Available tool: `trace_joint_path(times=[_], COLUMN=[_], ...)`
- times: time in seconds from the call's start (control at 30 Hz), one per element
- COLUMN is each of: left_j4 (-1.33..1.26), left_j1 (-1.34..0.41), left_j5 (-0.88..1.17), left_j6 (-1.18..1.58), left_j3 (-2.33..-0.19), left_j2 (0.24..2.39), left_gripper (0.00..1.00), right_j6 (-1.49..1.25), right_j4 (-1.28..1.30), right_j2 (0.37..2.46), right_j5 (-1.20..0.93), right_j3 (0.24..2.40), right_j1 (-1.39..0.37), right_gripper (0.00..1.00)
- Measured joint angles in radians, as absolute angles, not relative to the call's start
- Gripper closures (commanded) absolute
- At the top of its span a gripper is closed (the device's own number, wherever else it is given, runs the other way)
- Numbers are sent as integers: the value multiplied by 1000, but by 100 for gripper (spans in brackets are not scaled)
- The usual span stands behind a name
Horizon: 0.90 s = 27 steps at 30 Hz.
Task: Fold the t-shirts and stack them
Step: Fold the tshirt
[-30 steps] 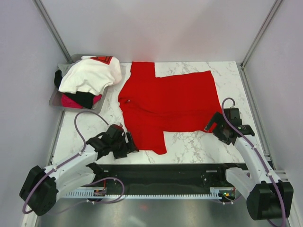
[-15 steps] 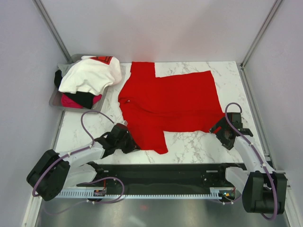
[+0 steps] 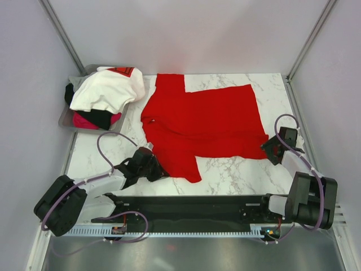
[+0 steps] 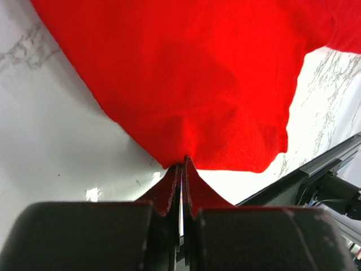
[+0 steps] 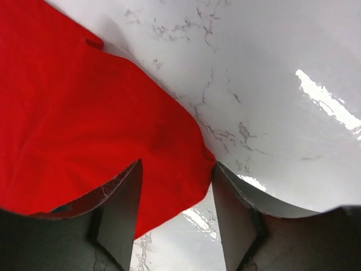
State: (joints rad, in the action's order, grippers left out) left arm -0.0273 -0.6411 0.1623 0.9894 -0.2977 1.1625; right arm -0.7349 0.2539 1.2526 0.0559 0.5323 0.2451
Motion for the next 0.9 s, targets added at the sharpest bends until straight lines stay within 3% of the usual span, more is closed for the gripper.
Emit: trace_joint_path(times=[0.07, 0.2, 0.3, 0.43, 0.6, 0.9], left_j4=[-41, -49, -43, 56, 259, 665], left_j1=[-641, -641, -641, -641, -642, -642], left_j5=[163, 163, 162, 160, 158, 148], left_j6=[989, 989, 989, 989, 992, 998], left_j3=[-298, -298, -298, -297, -313, -584], left_j2=[1170, 1174, 1168, 1080, 788, 506], left_gripper=[98, 98, 98, 98, 98, 98], right_j6=[-730, -725, -728, -742, -770, -828], right_j4=[231, 211, 238, 316, 476, 807], right_j2=[1259, 1235, 1201, 1120, 918, 580], right_j5=[48, 36, 21, -30, -99, -116], right_j3=[528, 492, 467, 449, 454, 590], right_j1=[245, 245, 245, 246, 246, 246], right_gripper=[48, 89, 98, 100, 100, 100])
